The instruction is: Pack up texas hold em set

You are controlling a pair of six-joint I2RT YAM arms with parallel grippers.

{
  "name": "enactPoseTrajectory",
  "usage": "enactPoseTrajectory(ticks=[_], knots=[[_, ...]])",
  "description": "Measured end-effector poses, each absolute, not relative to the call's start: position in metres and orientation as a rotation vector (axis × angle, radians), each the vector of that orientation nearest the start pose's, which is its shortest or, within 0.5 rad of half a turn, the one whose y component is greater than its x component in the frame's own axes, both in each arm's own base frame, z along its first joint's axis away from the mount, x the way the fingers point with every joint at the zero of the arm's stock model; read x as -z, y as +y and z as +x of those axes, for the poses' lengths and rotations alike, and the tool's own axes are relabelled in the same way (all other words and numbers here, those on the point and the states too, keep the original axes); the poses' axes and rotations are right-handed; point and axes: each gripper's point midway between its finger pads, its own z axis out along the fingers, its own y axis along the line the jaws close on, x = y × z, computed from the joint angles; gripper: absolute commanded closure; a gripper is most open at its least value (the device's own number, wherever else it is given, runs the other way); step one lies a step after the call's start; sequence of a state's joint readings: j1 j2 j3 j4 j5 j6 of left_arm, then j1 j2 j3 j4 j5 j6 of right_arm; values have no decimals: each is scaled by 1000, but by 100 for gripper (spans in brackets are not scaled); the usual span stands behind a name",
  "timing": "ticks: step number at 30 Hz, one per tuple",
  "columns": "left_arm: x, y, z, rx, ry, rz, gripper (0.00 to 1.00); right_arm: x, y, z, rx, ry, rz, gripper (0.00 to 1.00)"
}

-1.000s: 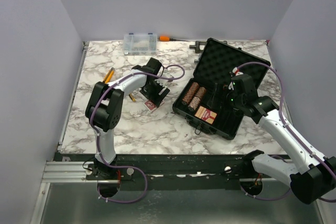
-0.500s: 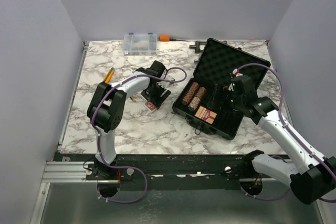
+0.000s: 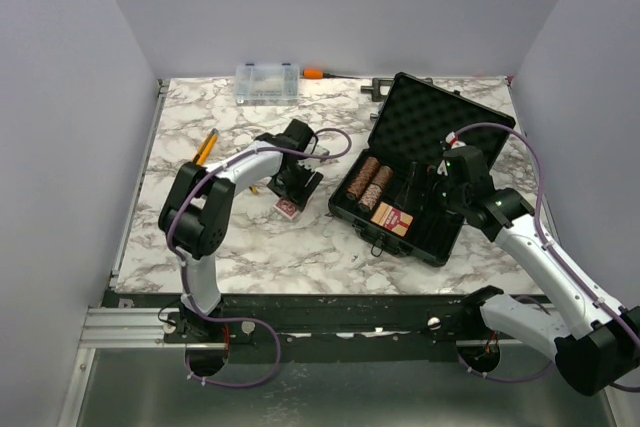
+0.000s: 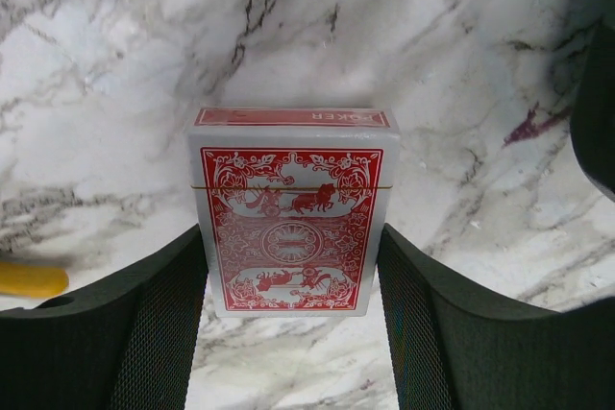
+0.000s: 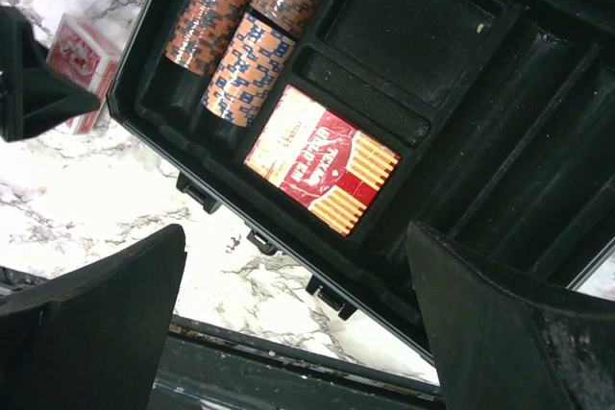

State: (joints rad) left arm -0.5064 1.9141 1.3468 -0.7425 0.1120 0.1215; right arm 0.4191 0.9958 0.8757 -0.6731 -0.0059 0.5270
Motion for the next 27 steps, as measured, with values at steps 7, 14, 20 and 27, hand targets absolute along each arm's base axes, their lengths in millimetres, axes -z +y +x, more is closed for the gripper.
enactPoseTrajectory(ticks=[7,14,20,27], knots=[[-66,-194,298,289,2708,804,69,-164,134,245,-466,2399,134,0],[-104,-215,281,386,2634,727,72,-161,135,243,-489,2392,146,0],[-136,-259,266,579,2647,569,73,-161,136,242,-505,2396,203,1],[-175,-319,269,817,2642,363,78,-166,130,245,-494,2362,322,1]])
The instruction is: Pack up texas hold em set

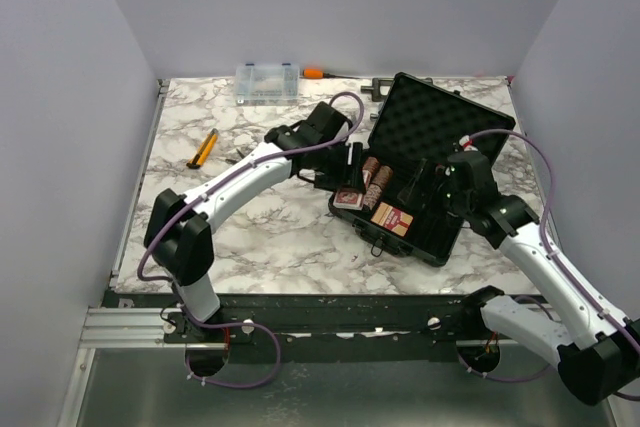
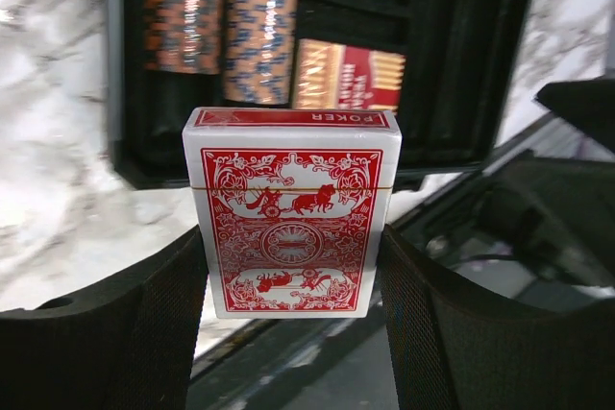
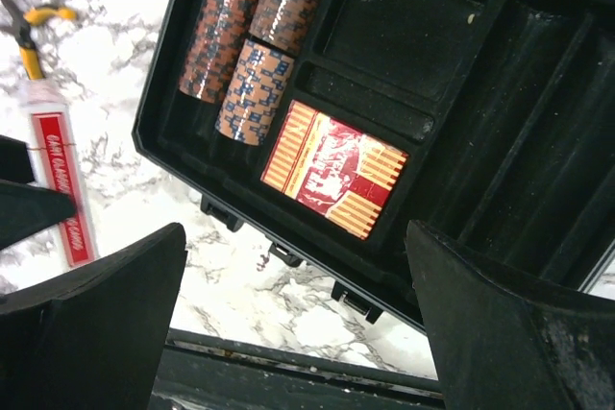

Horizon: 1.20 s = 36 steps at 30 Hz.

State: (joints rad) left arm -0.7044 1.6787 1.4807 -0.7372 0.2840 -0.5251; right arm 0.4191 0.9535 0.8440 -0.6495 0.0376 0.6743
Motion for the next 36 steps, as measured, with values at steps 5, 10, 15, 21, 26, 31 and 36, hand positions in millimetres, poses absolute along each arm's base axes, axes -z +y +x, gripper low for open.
enactPoseTrajectory(ticks=[5,10,15,21,26,31,36], knots=[[-175,-362,264,935,2709,241,83,-176,117,243,-455,2307,407,1],[-170,-401,252,1020,2764,151,85,-188,100,239,-402,2237,482,1],[-161,-428,242,1088,2819,-5,85,-193,90,232,-381,2204,533,1],[-153,-440,242,1113,2859,-173,85,-197,84,224,-377,2189,557,1],[-149,-449,236,1121,2893,-278,84,-196,79,216,-366,2193,568,1],[-138,-460,224,1112,2938,-334,78,-194,73,208,-348,2200,581,1],[-122,-466,215,1092,2994,-378,60,-192,69,200,-338,2212,587,1]])
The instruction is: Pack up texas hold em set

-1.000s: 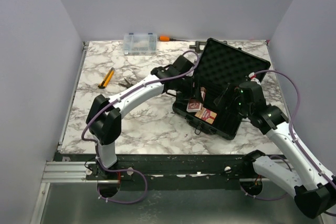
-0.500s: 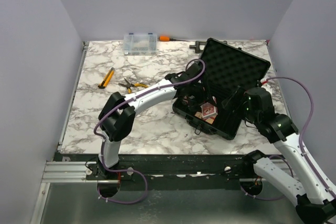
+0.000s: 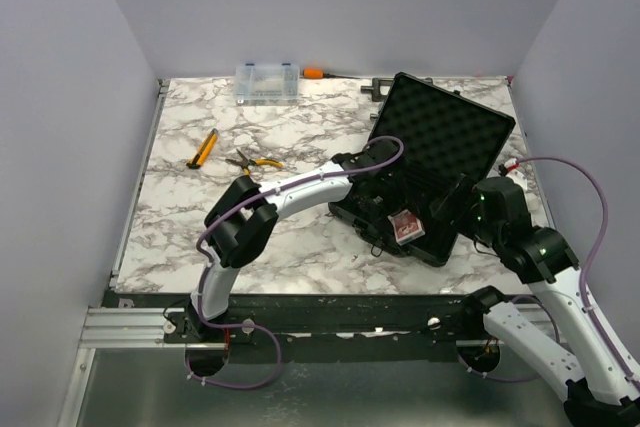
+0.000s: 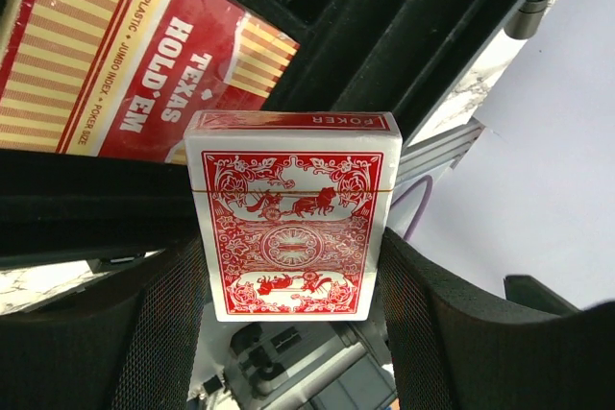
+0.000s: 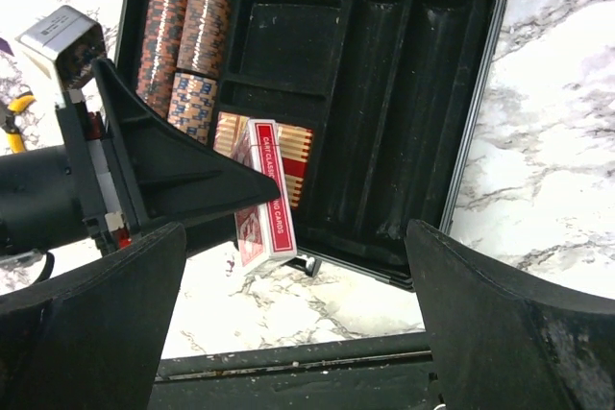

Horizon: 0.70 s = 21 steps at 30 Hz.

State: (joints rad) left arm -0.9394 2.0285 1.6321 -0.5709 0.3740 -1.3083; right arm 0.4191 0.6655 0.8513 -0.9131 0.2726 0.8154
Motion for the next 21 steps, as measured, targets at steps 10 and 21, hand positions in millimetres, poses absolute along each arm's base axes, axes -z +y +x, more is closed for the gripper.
enactPoseTrajectory(ticks=[10,21], knots=[[-114,-469,211,1084,3018,-383,2,-191,66,192,-333,2221,593,1],[-137,-471,210,1141,2953,-293,2,-186,65,193,-299,2252,557,1]])
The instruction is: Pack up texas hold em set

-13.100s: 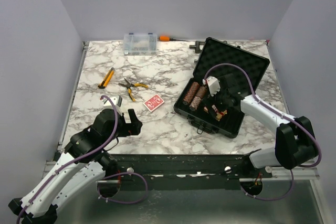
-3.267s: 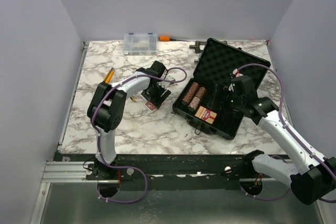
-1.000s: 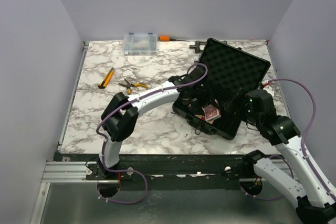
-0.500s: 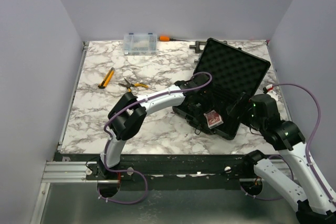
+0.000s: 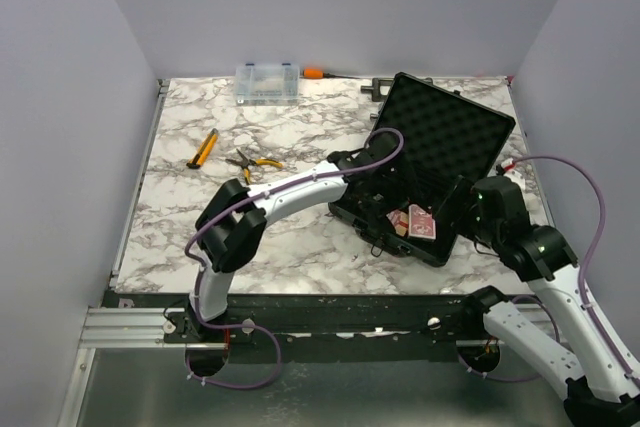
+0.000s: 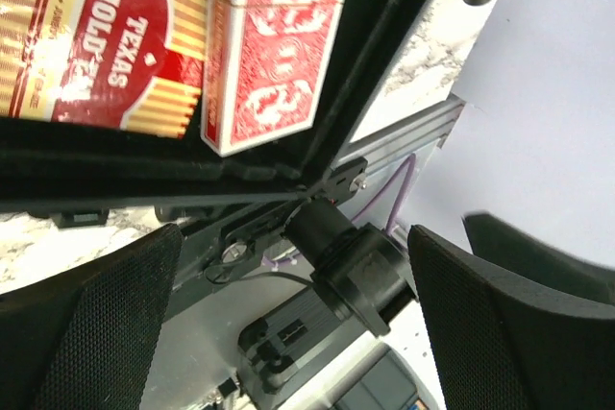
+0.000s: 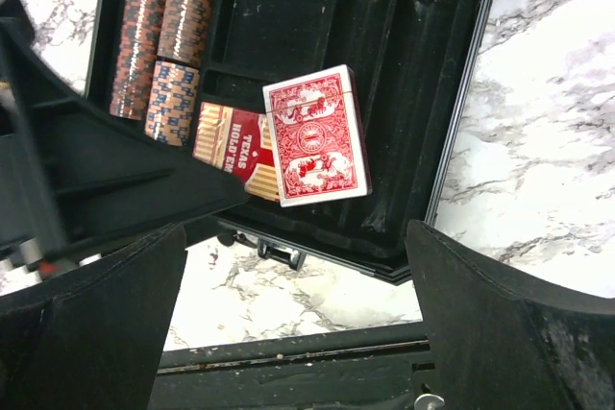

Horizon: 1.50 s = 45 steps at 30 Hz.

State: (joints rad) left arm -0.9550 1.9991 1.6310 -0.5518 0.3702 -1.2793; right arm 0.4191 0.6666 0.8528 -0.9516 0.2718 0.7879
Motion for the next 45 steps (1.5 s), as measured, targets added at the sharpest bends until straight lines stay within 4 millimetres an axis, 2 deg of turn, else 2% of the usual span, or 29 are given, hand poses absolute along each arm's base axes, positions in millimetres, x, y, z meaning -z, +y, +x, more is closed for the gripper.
enactPoseTrajectory(ticks=[4,7,10,14,17,20,26,28,32,37,41,45], knots=[[-166,-461,209,1164,2878,-221,2,-187,69,198,-287,2270,517,1],[-193,-443,213,1162,2783,-168,2,-190,73,203,-290,2284,471,1],[-213,-413,213,1126,2704,-127,2,-195,79,214,-291,2291,427,1],[-230,-357,209,1029,2591,-76,2,-196,86,226,-283,2309,404,0],[-231,-315,207,932,2519,-44,2,-194,89,231,-277,2324,417,0],[-220,-264,203,796,2465,-29,2,-188,92,235,-272,2352,460,0],[-199,-169,200,608,2360,-130,1,-158,99,242,-231,2451,599,0],[-195,-145,198,538,2326,-152,2,-150,102,242,-229,2475,647,0],[-197,-119,194,439,2273,-104,2,-132,103,240,-209,2508,734,0],[-200,-100,194,332,2220,-62,2,-113,98,241,-113,2560,758,0],[-186,-87,193,256,2216,-56,2,-100,96,238,-63,2602,720,0],[-174,-83,192,232,2229,-59,2,-85,93,235,-34,2635,643,0]])
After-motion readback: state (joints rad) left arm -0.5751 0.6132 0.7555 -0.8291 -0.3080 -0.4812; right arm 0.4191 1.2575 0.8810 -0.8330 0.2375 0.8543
